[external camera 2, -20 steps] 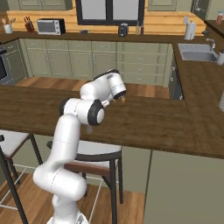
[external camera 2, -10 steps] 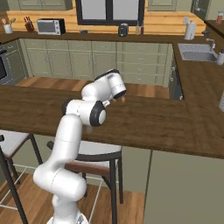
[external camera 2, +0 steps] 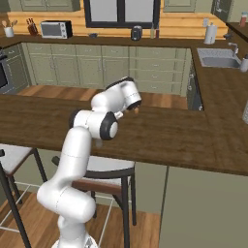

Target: Take a straw from the drawer in front and place it inside the glass cup on the dining counter.

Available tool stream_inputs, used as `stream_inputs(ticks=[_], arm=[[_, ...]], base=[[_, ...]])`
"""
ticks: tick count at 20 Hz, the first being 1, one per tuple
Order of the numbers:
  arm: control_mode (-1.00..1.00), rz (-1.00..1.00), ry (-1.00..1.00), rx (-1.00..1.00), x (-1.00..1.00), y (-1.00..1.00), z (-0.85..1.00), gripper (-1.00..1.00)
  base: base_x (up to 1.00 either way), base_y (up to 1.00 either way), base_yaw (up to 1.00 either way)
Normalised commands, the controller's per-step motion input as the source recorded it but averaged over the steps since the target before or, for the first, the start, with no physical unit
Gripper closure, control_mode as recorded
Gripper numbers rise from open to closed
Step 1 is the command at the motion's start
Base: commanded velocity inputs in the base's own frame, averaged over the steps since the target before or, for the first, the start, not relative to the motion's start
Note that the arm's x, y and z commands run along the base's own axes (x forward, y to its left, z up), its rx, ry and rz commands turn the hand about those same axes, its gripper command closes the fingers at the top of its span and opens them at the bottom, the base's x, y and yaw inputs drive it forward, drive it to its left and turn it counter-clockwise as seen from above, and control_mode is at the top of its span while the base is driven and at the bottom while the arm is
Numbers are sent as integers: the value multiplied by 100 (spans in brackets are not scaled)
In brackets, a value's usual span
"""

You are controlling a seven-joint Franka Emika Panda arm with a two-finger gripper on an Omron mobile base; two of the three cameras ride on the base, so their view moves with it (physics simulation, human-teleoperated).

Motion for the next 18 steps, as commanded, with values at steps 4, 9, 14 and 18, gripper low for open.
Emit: stream_inputs(ticks=[4, 9, 14, 18], arm=[[-100, 0, 0, 0, -6, -14, 15, 100], [-100, 0, 0, 0, 2, -4, 1, 100], [-100, 0, 1, 0, 11, 0, -5, 100], [-100, 0, 5, 0, 19, 0, -19, 100]], base=[[0, 0, 0], [0, 0, 0], [0, 0, 0], [0, 0, 0]])
